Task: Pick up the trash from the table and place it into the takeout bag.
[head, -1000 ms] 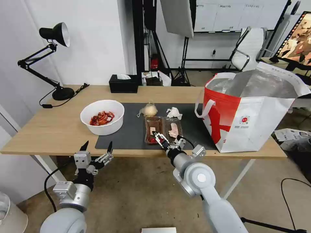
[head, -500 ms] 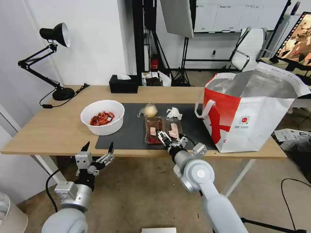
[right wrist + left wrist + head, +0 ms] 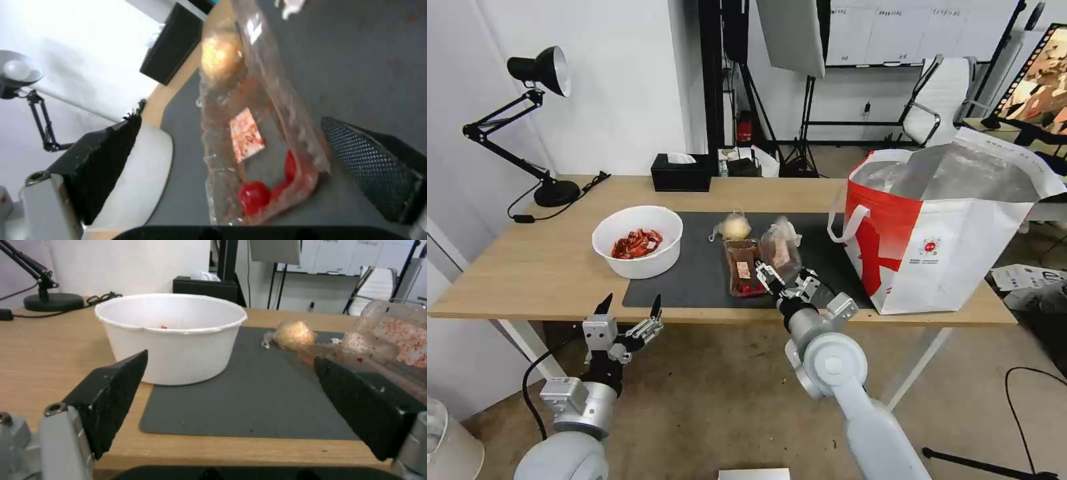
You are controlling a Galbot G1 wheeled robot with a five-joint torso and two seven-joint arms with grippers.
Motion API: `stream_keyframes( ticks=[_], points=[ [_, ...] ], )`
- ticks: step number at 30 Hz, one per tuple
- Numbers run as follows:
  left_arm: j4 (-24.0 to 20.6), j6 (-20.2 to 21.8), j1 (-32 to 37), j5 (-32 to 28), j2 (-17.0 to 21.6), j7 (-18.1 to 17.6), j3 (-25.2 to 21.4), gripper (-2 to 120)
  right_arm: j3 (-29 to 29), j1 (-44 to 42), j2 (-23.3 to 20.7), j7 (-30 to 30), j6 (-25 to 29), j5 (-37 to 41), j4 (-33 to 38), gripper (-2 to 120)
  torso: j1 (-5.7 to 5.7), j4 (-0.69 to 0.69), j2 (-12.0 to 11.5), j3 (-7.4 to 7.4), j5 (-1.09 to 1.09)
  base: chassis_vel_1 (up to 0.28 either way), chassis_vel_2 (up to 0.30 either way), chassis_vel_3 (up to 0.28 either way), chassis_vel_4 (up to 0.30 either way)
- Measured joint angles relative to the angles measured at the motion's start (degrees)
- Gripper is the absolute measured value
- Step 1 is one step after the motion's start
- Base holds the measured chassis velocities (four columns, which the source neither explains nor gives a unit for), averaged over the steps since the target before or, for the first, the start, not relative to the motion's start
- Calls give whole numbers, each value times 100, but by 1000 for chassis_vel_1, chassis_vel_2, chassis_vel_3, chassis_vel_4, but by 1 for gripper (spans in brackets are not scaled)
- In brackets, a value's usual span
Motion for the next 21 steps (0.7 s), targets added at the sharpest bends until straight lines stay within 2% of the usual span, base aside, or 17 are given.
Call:
stream_keyframes(
  ticks=[5, 12, 14, 15, 17, 18, 20, 21],
  points=[
    [-3, -24, 31, 2, -3, 3, -22, 100, -8, 270, -48, -175, 27, 6, -24, 100, 0, 0, 0, 0, 0, 0, 0, 0, 0],
    [-23, -37, 53, -3, 1, 5, -72, 100, -166, 863, -159, -96, -181, 662, -162, 100, 0, 1, 0, 0, 0, 0, 0, 0, 0],
    [-22, -54, 67, -5, 3, 6, -97, 100, -266, 1070, -190, 130, -522, 983, -262, 100, 0, 0, 0, 0, 0, 0, 0, 0, 0],
    [-22, -54, 67, -5, 3, 6, -97, 100, -266, 1070, -190, 130, -522, 983, -262, 100, 0, 0, 0, 0, 0, 0, 0, 0, 0],
    [-23, -67, 79, -5, 2, 8, -109, 100, -326, 1297, -152, 830, -1130, 1556, -395, 100, 0, 2, 0, -1, 0, 0, 0, 0, 0],
    [-23, -67, 79, -5, 2, 8, -109, 100, -326, 1297, -152, 830, -1130, 1556, -395, 100, 0, 2, 0, -1, 0, 0, 0, 0, 0],
    [-23, -80, 105, -3, -13, 11, -112, 100, -345, 1547, -29, 1424, -1374, 1960, -537, 100, 0, 2, 0, -1, 0, 0, 0, 0, 0],
    [-23, -80, 105, -3, -13, 11, -112, 100, -345, 1547, -29, 1424, -1374, 1960, -537, 100, 0, 2, 0, -1, 0, 0, 0, 0, 0]
  ],
)
